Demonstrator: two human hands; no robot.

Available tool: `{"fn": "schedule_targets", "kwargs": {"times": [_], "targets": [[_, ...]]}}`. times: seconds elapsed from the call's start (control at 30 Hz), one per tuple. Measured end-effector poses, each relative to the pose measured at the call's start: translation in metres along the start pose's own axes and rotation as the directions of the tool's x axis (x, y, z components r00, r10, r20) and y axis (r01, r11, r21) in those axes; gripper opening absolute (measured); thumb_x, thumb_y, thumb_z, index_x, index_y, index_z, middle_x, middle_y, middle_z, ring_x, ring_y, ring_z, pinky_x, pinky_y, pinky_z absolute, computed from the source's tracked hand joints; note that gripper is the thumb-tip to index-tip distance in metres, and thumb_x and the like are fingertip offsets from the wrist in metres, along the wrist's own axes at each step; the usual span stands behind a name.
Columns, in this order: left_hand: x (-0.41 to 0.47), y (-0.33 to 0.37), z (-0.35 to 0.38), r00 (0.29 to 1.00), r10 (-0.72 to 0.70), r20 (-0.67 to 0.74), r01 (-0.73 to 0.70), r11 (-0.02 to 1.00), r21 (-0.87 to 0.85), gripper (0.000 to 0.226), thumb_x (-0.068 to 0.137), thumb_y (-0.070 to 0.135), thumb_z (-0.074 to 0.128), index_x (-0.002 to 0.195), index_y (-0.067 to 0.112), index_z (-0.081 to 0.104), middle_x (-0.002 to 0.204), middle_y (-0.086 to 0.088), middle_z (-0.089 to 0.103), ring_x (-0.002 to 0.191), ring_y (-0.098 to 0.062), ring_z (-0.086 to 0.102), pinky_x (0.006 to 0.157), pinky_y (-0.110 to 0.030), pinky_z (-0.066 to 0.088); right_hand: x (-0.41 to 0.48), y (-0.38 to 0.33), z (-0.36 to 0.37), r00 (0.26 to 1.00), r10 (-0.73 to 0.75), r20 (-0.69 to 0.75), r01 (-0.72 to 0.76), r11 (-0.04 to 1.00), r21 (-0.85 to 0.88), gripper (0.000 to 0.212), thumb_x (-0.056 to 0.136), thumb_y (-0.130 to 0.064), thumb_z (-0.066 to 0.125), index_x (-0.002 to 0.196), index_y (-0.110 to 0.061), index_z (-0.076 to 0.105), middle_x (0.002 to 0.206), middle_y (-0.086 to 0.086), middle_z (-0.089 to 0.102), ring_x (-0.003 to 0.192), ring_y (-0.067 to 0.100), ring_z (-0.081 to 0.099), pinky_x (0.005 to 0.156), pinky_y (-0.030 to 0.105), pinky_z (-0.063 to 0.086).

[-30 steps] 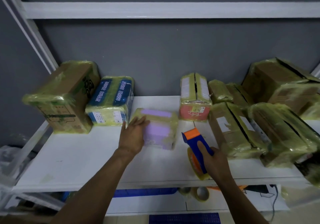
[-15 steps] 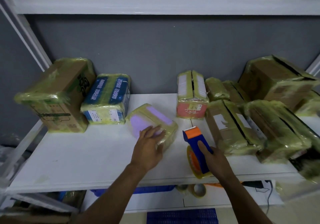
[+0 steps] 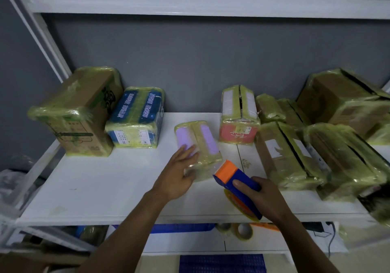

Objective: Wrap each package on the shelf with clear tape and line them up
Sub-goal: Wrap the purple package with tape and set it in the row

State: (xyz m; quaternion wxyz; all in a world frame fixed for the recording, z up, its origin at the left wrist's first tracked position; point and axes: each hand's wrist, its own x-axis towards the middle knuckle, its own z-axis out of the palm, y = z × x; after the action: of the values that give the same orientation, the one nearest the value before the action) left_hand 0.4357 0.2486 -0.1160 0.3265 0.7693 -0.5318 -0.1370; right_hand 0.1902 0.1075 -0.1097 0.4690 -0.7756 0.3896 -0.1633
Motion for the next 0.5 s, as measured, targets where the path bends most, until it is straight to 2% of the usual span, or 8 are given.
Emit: {"fn": "schedule_targets", "kwargs": {"times": [0.07,0.1,0.17,0.23,0.3,0.43,0.5], "targets": [[-0.01,0.017,0.0,0.986,-0.065,-0.152,0.03,0.975,-0.218,0.039,0.099,0.024,0.063,0.137,0.035,0.06,0.132,0.039,0.052,0.124,0.012,0.045,0.097,-0.003,0.036,-0.002,-0.004,0.0,0.999,-0.042,0.022,0.043,0.999,-0.015,0.072,0.067,-0.083,0.064,0.077,-0.011,0.066,0.067,0.006,0.068,0.058,0.02,0.065,0.057,0.024,0.047],[-0.015,0.026,0.001,0.98,-0.116,-0.162,0.058,0.944,-0.324,0.029,0.099,0.029,0.062,0.125,0.04,0.067,0.118,0.038,0.061,0.111,0.011,0.054,0.085,-0.002,0.042,-0.002,-0.007,0.0,0.998,-0.059,0.033,0.059,0.998,-0.01,0.073,0.067,-0.083,0.064,0.077,-0.011,0.067,0.068,0.007,0.068,0.06,0.022,0.066,0.056,0.022,0.047],[-0.023,0.04,0.004,0.972,-0.221,-0.075,0.154,0.849,-0.505,0.015,0.099,0.039,0.061,0.104,0.043,0.075,0.103,0.029,0.07,0.093,0.008,0.062,0.074,-0.005,0.045,-0.004,-0.012,-0.001,0.994,-0.088,0.06,0.087,0.996,0.016,0.071,0.067,-0.081,0.065,0.078,-0.01,0.068,0.068,0.006,0.068,0.061,0.023,0.065,0.056,0.02,0.046],[-0.027,0.047,0.007,0.963,-0.27,0.0,0.214,0.764,-0.608,0.017,0.098,0.039,0.063,0.095,0.034,0.079,0.094,0.016,0.075,0.077,0.0,0.063,0.07,-0.011,0.047,-0.005,-0.015,-0.001,0.99,-0.116,0.085,0.114,0.993,0.03,0.069,0.068,-0.078,0.067,0.077,-0.01,0.067,0.068,0.007,0.066,0.061,0.022,0.064,0.057,0.022,0.047],[-0.029,0.05,0.008,0.961,-0.276,0.012,0.22,0.74,-0.635,0.015,0.098,0.033,0.066,0.093,0.028,0.079,0.087,0.009,0.074,0.07,-0.007,0.061,0.068,-0.015,0.048,-0.006,-0.018,-0.001,0.986,-0.138,0.096,0.136,0.99,0.028,0.068,0.068,-0.076,0.067,0.077,-0.009,0.066,0.068,0.008,0.065,0.063,0.026,0.064,0.059,0.024,0.047],[-0.03,0.051,0.008,0.957,-0.287,0.031,0.239,0.727,-0.644,0.019,0.098,0.014,0.063,0.095,0.023,0.08,0.092,0.006,0.075,0.072,-0.01,0.063,0.07,-0.02,0.052,-0.01,-0.022,-0.002,0.978,-0.168,0.127,0.168,0.986,0.017,0.065,0.07,-0.074,0.067,0.077,-0.01,0.065,0.069,0.009,0.064,0.064,0.026,0.063,0.06,0.023,0.046],[-0.03,0.051,0.009,0.951,-0.307,0.03,0.254,0.726,-0.639,0.019,0.098,0.016,0.063,0.094,0.024,0.08,0.092,0.009,0.075,0.073,-0.008,0.065,0.069,-0.017,0.051,-0.011,-0.023,-0.003,0.976,-0.17,0.133,0.169,0.985,0.02,0.064,0.071,-0.074,0.068,0.079,-0.01,0.066,0.07,0.008,0.065,0.065,0.025,0.064,0.061,0.024,0.047]]}}
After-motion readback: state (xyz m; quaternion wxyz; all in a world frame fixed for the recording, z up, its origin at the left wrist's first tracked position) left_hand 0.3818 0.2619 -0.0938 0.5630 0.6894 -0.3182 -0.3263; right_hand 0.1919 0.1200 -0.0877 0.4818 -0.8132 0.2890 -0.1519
